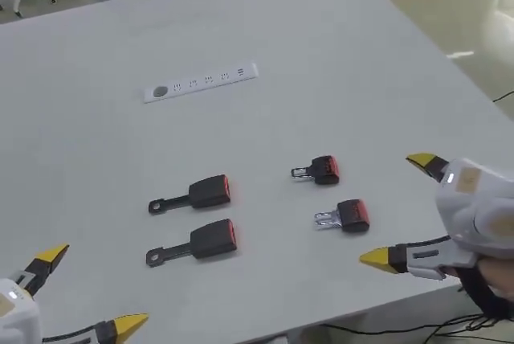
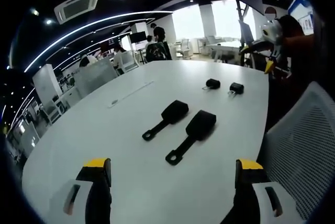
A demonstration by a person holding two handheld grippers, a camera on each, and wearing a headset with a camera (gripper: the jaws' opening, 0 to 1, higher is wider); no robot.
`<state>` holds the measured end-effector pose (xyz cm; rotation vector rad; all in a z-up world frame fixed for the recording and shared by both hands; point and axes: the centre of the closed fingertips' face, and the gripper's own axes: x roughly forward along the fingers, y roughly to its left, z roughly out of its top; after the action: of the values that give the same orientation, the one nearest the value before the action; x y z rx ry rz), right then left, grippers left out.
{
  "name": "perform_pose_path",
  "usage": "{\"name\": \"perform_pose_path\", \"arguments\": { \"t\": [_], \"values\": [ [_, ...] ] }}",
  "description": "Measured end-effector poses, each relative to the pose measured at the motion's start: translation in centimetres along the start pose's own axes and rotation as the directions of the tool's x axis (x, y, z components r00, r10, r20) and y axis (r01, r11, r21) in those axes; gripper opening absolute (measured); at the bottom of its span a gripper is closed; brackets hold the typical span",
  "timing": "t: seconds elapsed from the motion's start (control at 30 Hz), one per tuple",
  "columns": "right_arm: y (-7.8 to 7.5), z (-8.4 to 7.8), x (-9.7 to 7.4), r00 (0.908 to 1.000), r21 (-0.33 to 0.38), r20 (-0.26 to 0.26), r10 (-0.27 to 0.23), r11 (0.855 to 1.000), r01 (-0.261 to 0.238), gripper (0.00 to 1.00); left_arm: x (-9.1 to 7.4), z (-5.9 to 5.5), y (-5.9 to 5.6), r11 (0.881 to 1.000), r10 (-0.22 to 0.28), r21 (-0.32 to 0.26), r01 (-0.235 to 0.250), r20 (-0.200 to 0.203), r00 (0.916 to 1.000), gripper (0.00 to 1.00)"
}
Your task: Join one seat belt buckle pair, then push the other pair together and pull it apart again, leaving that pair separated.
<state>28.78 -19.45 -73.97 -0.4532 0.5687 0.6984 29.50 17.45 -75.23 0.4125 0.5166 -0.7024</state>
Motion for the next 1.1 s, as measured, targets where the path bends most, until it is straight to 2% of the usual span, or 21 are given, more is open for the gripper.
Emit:
{"name": "perform_pose_path", "arguments": {
  "t": [0.17,0.37,0.67,0.73,0.87,1.1],
  "values": [
    [-0.2,0.2,0.1,1.0000,-0.024,0.003,-0.008,1.000,0.008,0.97,0.1,0.0,-0.1,1.000,-0.005,-0.002,0.005,-0.008,1.0000,1.00],
    [-0.9,-0.1,-0.2,0.9998,-0.015,0.010,-0.015,1.000,0.016,0.97,0.2,0.1,-0.2,1.000,-0.007,0.003,0.007,-0.018,0.9998,1.00],
    [-1.2,-1.1,-0.2,0.9996,-0.015,-0.014,-0.024,1.000,0.024,0.96,0.6,0.3,-0.2,0.999,-0.009,0.032,0.010,-0.034,0.9994,1.00],
    [-1.2,-1.3,-0.1,0.9995,-0.018,-0.027,-0.014,1.000,0.014,0.94,0.7,0.3,0.1,0.999,0.002,0.036,-0.001,-0.034,0.9994,1.00],
    [-1.6,-1.1,-0.2,0.9992,-0.038,-0.037,-0.013,0.999,0.012,0.91,0.9,0.1,-0.1,0.998,-0.015,0.056,0.018,-0.049,0.9987,1.00],
    [-1.6,-1.2,0.4,0.9981,-0.074,-0.059,0.018,0.997,-0.022,0.85,1.5,0.3,0.1,0.999,-0.019,0.032,0.021,-0.048,0.9987,1.00]
  ]
}}
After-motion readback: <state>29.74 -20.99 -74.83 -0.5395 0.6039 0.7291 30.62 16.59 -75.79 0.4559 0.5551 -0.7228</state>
